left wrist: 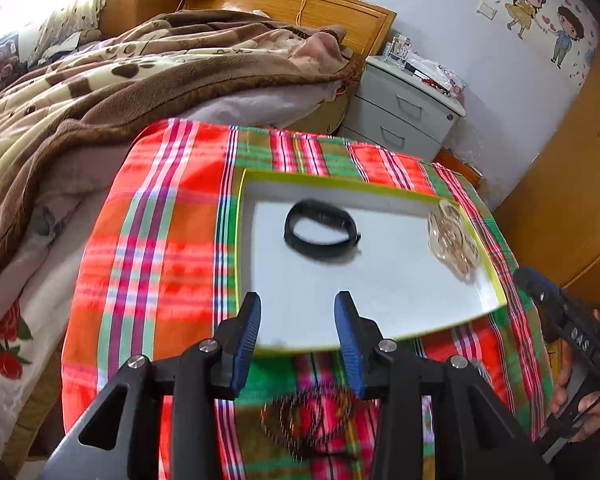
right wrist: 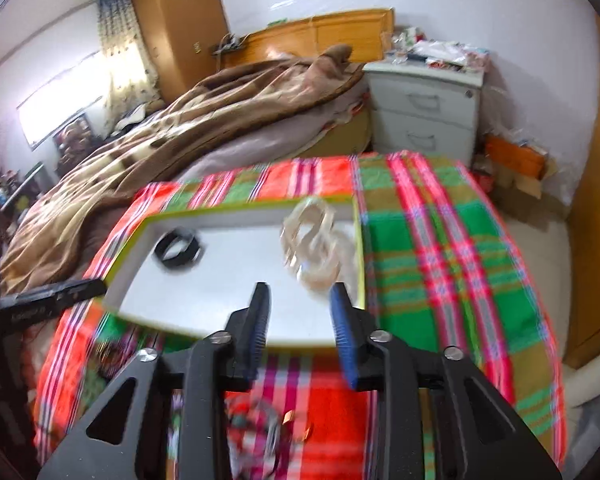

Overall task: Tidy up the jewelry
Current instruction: 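Grasp the grey hair tie on the spread with the right gripper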

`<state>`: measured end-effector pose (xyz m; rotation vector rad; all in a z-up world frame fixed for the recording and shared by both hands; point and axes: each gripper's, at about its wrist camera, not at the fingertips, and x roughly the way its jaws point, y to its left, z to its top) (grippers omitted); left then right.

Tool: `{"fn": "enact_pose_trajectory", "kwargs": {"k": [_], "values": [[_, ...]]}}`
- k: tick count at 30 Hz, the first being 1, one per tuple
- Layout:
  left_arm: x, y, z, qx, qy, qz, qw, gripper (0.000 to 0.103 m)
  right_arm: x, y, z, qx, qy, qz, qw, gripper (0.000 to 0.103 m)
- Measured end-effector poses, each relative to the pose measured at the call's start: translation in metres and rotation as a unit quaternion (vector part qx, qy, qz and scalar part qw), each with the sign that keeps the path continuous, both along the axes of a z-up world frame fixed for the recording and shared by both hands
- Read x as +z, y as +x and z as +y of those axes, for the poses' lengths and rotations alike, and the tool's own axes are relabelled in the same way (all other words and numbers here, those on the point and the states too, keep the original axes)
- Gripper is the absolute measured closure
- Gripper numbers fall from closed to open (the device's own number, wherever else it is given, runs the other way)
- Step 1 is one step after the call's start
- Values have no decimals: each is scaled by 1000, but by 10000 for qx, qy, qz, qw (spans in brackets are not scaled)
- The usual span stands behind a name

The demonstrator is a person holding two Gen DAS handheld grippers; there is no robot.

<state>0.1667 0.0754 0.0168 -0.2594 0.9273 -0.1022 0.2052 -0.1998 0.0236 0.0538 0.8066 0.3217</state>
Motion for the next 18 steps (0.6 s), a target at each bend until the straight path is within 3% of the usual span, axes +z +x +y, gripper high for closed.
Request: {"fn": "enact_pose_trajectory", "kwargs": {"k": [1, 3, 6, 9, 13, 18], "values": [[0, -5, 1, -10, -46, -35, 10000, 62, -3, -7, -2, 54, 22, 50, 10000, 53], [0, -16, 3, -6, -102, -157, 9998, 61, -7, -15, -2, 86, 46, 117, 9999, 52], [-3, -26, 6, 8, -233, -131, 9996, 48, -16, -29, -3, 94, 137, 245, 9996, 52], [-9, -36, 8, 18, -436, 44, 9990, 48, -26, -39, 0, 134, 51, 369, 9992, 52], [-18, -47, 8, -1, -253, 135, 9996, 48, -37, -44, 7, 225, -87, 529, 9983, 52], [-23, -61, 13, -13, -440, 159, 9989, 49, -42, -47, 10, 256, -131, 552, 9981, 56]]}}
